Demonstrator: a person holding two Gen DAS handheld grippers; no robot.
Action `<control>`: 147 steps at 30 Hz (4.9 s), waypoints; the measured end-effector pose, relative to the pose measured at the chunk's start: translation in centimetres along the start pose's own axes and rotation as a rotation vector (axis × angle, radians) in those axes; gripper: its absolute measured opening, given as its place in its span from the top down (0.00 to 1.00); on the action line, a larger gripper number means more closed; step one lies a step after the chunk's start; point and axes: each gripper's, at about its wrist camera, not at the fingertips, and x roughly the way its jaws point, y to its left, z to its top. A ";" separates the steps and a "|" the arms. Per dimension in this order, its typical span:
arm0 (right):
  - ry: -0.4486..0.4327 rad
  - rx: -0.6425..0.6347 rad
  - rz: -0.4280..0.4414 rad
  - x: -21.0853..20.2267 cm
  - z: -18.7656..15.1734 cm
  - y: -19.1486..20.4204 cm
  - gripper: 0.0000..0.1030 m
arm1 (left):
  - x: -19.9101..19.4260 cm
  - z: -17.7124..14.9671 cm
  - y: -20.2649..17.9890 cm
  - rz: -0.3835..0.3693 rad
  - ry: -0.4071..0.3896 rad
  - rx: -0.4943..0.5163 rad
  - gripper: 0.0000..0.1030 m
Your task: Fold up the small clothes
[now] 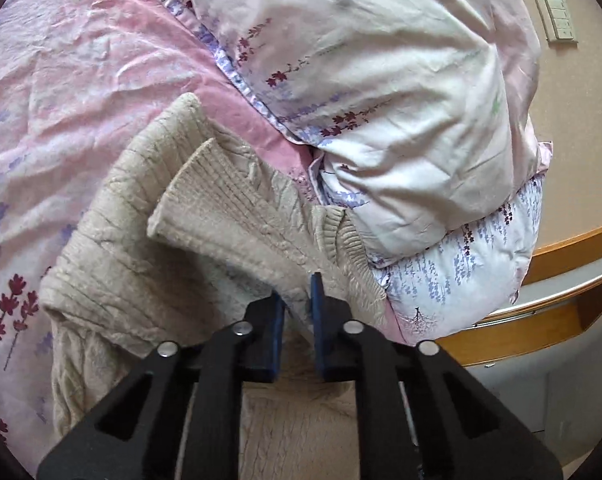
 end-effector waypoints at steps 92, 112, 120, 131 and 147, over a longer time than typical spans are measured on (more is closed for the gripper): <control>0.243 0.114 0.405 -12.8 -19.0 -13.5 0.26 | -20.4 -17.7 7.3 0.039 0.299 0.605 0.28; 0.268 0.124 0.580 -8.6 -20.3 -11.7 0.91 | -12.8 -20.3 9.3 -0.012 0.503 0.420 0.92; 0.171 -0.016 0.593 -12.4 -17.5 -9.4 0.92 | -15.4 -19.8 6.4 -0.092 0.443 0.491 0.94; -0.239 -0.083 0.467 -15.9 -9.4 -6.1 0.92 | -16.7 -14.5 1.4 -0.059 0.222 0.603 0.94; -0.393 -0.080 0.226 -9.0 1.2 -4.0 0.92 | -9.5 -0.6 -5.9 0.058 0.033 0.561 0.94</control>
